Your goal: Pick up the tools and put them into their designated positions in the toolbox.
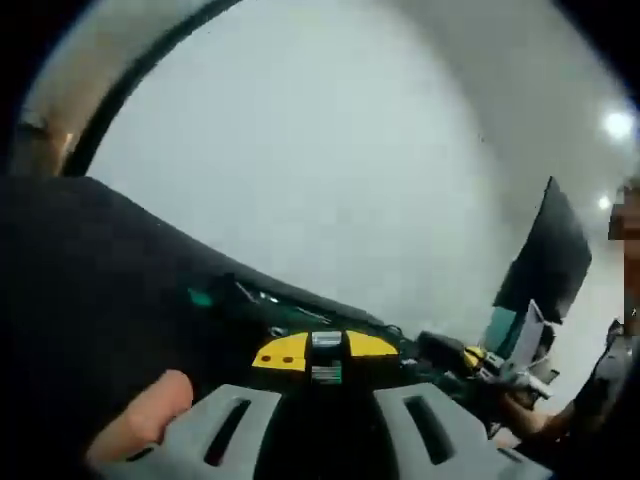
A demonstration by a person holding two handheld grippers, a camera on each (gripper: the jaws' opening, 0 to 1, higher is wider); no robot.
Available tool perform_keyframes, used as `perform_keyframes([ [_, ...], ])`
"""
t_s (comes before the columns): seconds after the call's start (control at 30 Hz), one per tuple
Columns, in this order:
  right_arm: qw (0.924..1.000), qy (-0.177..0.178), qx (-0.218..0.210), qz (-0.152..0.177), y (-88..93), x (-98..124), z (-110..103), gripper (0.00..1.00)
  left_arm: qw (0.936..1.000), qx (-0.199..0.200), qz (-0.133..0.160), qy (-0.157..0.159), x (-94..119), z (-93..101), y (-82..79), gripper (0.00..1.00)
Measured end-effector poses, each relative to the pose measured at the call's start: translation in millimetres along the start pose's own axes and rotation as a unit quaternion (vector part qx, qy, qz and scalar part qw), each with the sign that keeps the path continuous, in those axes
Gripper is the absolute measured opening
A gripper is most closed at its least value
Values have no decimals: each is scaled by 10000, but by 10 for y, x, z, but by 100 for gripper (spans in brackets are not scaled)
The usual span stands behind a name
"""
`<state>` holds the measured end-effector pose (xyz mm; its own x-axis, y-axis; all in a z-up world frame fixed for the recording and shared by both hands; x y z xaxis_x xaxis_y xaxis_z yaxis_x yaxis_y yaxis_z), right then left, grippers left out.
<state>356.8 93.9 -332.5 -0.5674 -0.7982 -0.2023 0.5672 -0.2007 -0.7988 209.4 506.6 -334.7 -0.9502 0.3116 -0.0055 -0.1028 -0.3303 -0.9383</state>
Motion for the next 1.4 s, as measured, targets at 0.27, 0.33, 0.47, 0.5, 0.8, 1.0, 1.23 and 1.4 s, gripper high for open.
perform_keyframes([
  [0.27, 9290, -1748, -3121, 950, -774, 20, -159, 7, 9749, 936, -631, 1919, -500, 1275, -74, 7],
  [0.33, 9011, -2183, -3590, 1074, -982, 8, -244, 8, 9611, 1448, -836, 2199, -602, 1484, -44, 7],
  [0.47, 8687, -3018, -3840, 822, -1201, -110, -507, 18, 9337, 2152, -1182, 2607, -787, 1833, 67, 7],
  [0.5, 8609, -3222, -3871, 721, -1226, -143, -578, 22, 9263, 2286, -1331, 2685, -837, 1890, 107, 7],
  [0.8, 8523, -3912, -3471, 57, -1241, -649, -1158, 22, 9182, 1828, -2507, 2463, -1024, 1997, 543, 7],
  [1.0, 8572, -4092, -3127, 0, -1230, -797, -1395, 15, 9146, 1927, -2548, 2481, -941, 1893, 527, 8],
  [1.23, 8662, -4260, -2613, -20, -1208, -906, -1569, 9, 9173, 2171, -2316, 2403, -844, 1718, 568, 8],
  [1.4, 8720, -4276, -2369, -244, -1108, -1062, -1638, 8, 9436, 1990, -1667, 2052, -824, 1428, 437, 13],
])
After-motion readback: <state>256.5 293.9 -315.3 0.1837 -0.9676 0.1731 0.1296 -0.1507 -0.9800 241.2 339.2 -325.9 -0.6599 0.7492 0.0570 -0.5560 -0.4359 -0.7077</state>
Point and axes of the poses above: the point that each gripper's makers call its tool centre point, and the gripper's own axes: x roughly backward along the fingers, z roughly to its right, y roughly out of its underside, the point moved 3 cm from there along x, roughly backward along the fingers, and after that the axes turned 13 degrees about -x, right-handed, at the moved point
